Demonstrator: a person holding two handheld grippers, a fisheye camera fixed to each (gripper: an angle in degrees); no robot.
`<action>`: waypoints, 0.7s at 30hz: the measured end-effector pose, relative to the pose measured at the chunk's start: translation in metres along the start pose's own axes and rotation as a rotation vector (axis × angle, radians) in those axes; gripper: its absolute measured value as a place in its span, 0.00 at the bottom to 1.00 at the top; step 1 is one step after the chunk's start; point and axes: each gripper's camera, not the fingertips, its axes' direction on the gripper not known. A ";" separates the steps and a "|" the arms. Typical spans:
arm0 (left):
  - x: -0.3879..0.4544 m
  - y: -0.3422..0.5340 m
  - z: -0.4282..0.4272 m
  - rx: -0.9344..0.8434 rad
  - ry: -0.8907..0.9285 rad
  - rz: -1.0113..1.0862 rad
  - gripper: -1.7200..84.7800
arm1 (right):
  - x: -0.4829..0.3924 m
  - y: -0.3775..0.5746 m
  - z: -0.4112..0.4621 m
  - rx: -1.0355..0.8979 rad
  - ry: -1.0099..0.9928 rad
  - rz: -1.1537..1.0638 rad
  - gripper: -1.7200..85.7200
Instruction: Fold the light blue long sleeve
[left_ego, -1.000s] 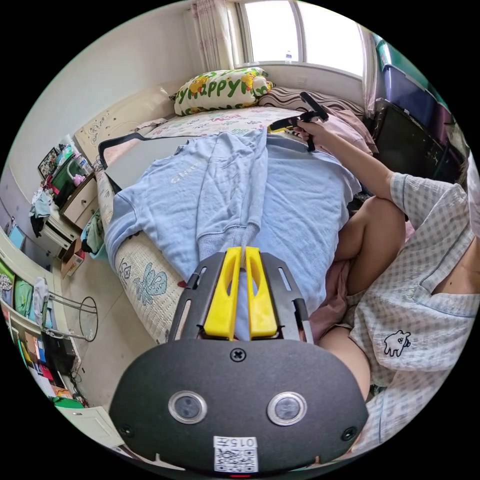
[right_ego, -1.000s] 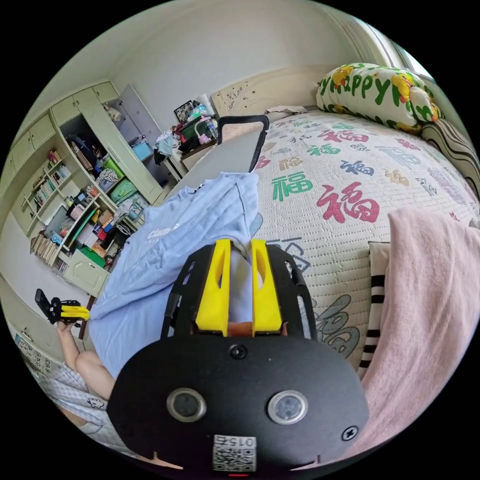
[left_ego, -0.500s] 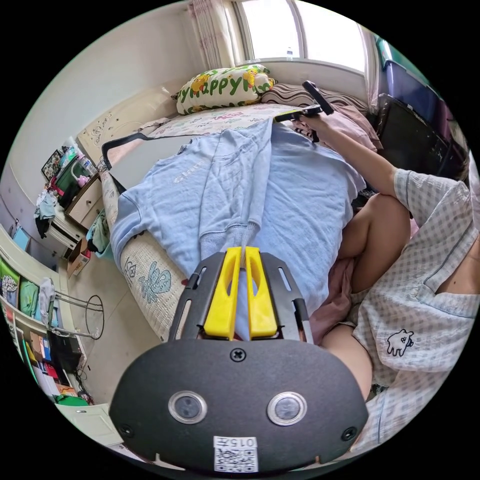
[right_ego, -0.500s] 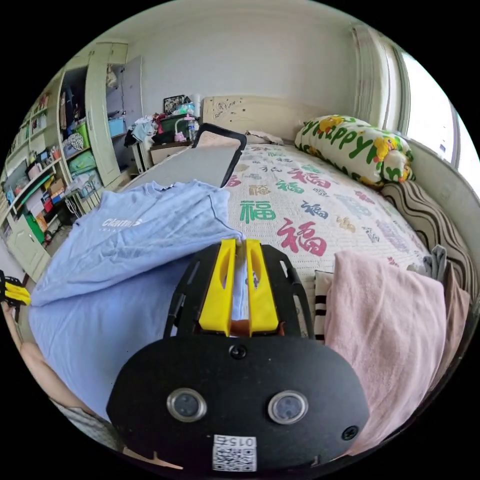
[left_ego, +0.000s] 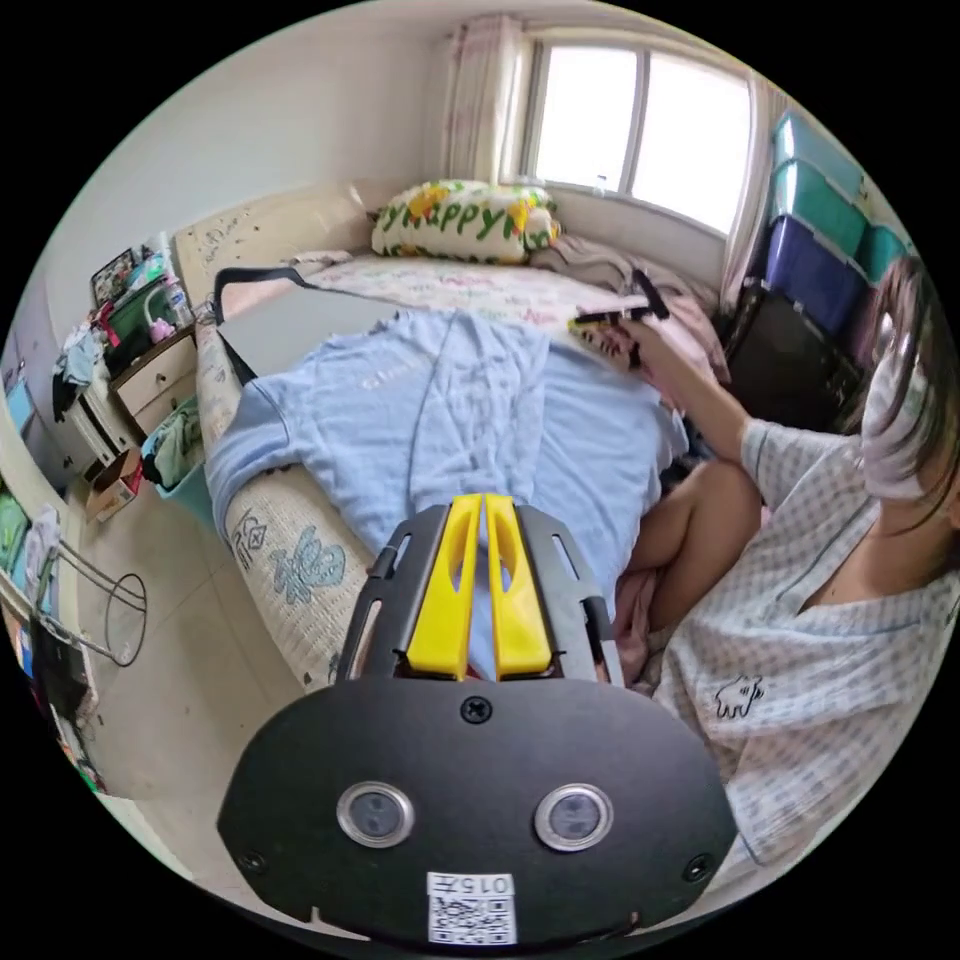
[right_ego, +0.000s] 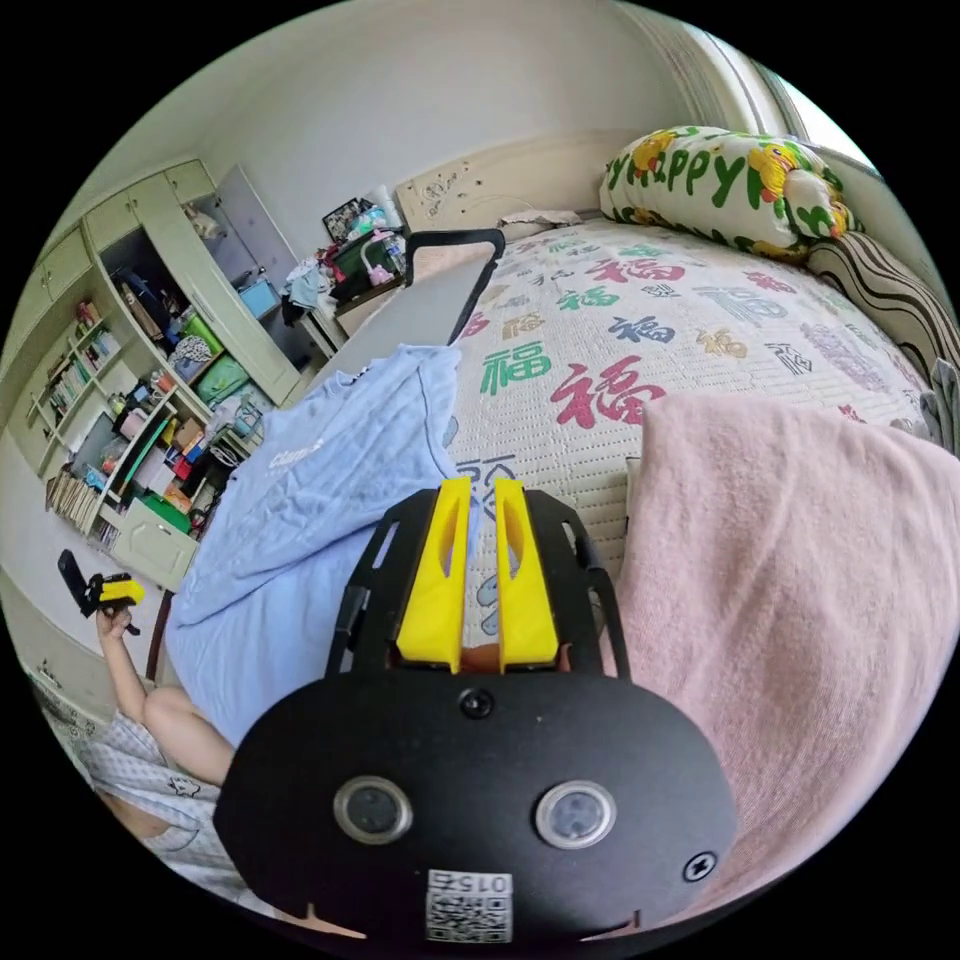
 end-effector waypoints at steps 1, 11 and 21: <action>-0.012 -0.007 -0.008 0.086 0.022 -0.039 0.03 | -0.001 -0.002 -0.005 -0.007 -0.024 -0.034 0.10; -0.094 -0.190 0.143 0.162 0.282 -0.229 0.11 | 0.010 -0.017 0.036 -0.068 -0.216 -0.121 0.16; -0.126 -0.329 0.334 0.029 0.262 -0.357 0.13 | 0.054 0.003 0.028 -0.007 -0.419 -0.048 0.14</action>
